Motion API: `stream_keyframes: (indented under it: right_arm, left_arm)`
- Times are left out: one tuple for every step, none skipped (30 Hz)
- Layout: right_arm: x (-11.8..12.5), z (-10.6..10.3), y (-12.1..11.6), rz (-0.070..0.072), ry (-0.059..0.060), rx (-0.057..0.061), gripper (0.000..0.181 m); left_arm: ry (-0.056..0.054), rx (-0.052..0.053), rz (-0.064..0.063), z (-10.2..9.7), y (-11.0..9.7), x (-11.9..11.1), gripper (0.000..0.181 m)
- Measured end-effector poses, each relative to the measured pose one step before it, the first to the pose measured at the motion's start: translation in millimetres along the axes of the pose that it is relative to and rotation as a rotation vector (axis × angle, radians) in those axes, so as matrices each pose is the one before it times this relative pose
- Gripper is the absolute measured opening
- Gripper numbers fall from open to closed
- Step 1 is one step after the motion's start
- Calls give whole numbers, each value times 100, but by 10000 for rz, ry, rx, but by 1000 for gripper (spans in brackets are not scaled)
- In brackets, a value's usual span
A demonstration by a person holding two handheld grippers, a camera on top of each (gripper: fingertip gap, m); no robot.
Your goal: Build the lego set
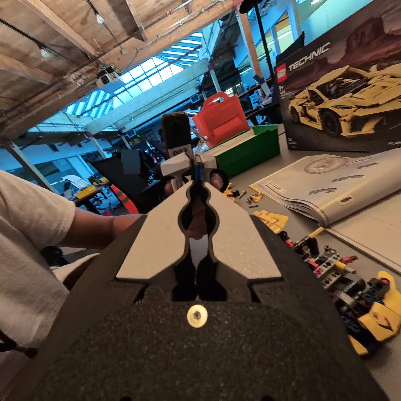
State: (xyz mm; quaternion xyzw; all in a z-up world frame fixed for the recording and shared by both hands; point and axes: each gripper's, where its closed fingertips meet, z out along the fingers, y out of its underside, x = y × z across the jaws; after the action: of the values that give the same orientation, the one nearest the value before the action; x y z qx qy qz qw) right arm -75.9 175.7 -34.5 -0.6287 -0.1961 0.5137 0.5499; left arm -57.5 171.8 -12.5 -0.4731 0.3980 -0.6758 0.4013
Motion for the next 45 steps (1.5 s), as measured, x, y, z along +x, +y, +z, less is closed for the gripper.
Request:
stream_keyframes:
  right_arm:
    - [157, -239, -329, -216, 222, 104, 2]
    - [212, -200, 38, -136, 193, -177, 2]
    - [223, -51, 281, -303, 266, -254, 2]
    - [119, 40, 473, -352, 276, -350, 2]
    - [9, 38, 369, -141, 102, -200, 3]
    - [-11, -35, 176, -45, 30, -97, 3]
    - [164, -83, 113, -167, 149, -96, 3]
    - [205, -154, 50, -194, 156, -100, 3]
    - [300, -179, 138, -256, 250, -165, 2]
    - [284, -107, 271, -515, 390, -276, 2]
    - [39, -50, 211, -715, 380, -265, 3]
    - [138, 41, 444, -878, 520, -440, 2]
    - [185, 229, 877, -1034, 577, -678, 2]
    - [-13, 218, 450, -875, 447, -356, 2]
    - [93, 119, 180, -549, 386, -162, 1]
    - [473, 45, 501, -624, 536, -340, 1]
    - [575, -83, 526, -687, 555, -310, 2]
    - [266, -102, 344, -634, 349, -181, 1]
    - [153, -58, 207, -625, 339, -135, 1]
    - [85, 47, 150, -518, 310, -144, 1]
    - [-217, 184, -14, -359, 101, -95, 2]
    - [-384, 265, -112, -305, 6, -91, 1]
    - [-283, 236, -117, -368, 82, -106, 2]
    - [-189, 140, -234, -261, 79, -17, 2]
    - [-193, 134, -88, -142, -8, -56, 2]
    - [-200, 184, 250, -106, -32, -204, 2]
    - [-31, 81, 142, -111, 61, -59, 2]
    - [-73, -48, -120, 27, -36, 74, 2]
    - [-21, -47, -100, 75, -28, 13, 2]
    - [257, -57, -56, 11, 149, 46, 2]
    - [231, 40, 177, 127, 42, -61, 2]
    - [76, 63, 375, 226, -95, -153, 2]
    - [24, -34, 233, 76, -70, -37, 2]
    - [174, -95, 358, 36, 18, -76, 3]
    - [184, -168, 425, 211, -56, -67, 2]
    - [243, -241, 391, 341, -86, 20, 2]
    - [594, -330, 530, 389, 24, -13, 2]
    - [860, -418, 462, 453, 92, 24, 2]
    - [672, -392, 193, 575, -62, 151, 2]
    - [505, -258, 12, 519, -70, 190, 2]
    - [392, -105, 15, 292, 40, 71, 3]
    - [23, -10, 4, 78, -32, 51, 3]
    - [38, -8, 24, 11, 42, 47, 3]
    - [333, -157, 24, 57, 185, 34, 3]
    - [464, -307, -131, 220, 147, 139, 3]
  left_arm:
    - [-170, -396, 224, 41, 583, -156, 5]
    - [-242, -259, 294, 47, 401, -218, 4]
    - [-129, -153, 195, -14, 133, -65, 4]
    - [222, 271, 91, -207, -612, 458, 4]
    - [205, 188, 1, -154, -612, 401, 4]
    - [-52, -163, 140, -2, -25, -12, 4]
    - [-140, -198, 225, -17, 213, -182, 4]
    - [56, -65, -16, -70, 116, 34, 4]
    - [200, 45, -197, -90, -53, 194, 4]
    - [145, -91, -94, -61, 129, 152, 4]
    - [-31, -305, 76, -8, 353, -59, 4]
    - [-121, -286, 226, -18, 283, -77, 4]
    - [-93, -371, 339, 14, 416, 70, 4]
    - [-278, -589, 494, 35, 717, -146, 4]
    - [-389, -594, 613, 13, 770, -263, 4]
    - [-287, -528, 465, -51, 637, -157, 4]
    - [-183, -346, 199, -193, 292, -111, 4]
    - [-85, -258, 10, -310, 135, -98, 4]
    - [-130, -251, 0, -312, 189, -172, 3]
    - [-163, -197, 57, -222, 259, -191, 3]
    - [-21, -171, -8, -61, 357, 27, 3]
    - [6, -105, -21, 62, 348, 83, 4]
    - [-145, -45, 92, 77, 299, -137, 4]
    - [-81, -127, 136, 104, 379, -60, 3]
    - [9, -101, 86, 84, 268, 94, 3]
    - [28, 33, 67, 28, 18, 146, 0]
    - [-4, -40, 80, 51, 88, 88, 0]
    - [-148, -152, 116, 82, 240, -173, 0]
    - [-117, -61, 103, 57, 131, -164, 0]
    - [164, 35, 32, 31, 6, 262, 0]
    - [149, 113, -48, -10, -132, 247, 0]
    - [39, 38, -50, -33, -33, 54, 0]
    - [-43, -115, -17, -5, 227, -115, 0]
    - [-26, -92, -8, -13, 242, -83, 0]
    - [76, 16, -78, -30, 133, 76, 0]
    - [140, 32, -145, -16, 99, 180, 0]
    - [100, -37, -137, 27, 186, 122, 0]
    - [-24, -51, -110, 59, 171, -67, 0]
    - [40, 8, -112, 58, 47, 23, 0]
    - [158, 53, -163, 105, -45, 171, 0]
    - [106, 70, -215, 129, -109, 60, 0]
    - [29, 54, -245, 164, -87, -102, 0]
    - [65, -6, -245, 207, 4, -70, 0]
    - [2, -19, -239, 203, 3, -163, 0]
    - [-66, 47, -204, 195, -140, -263, 1]
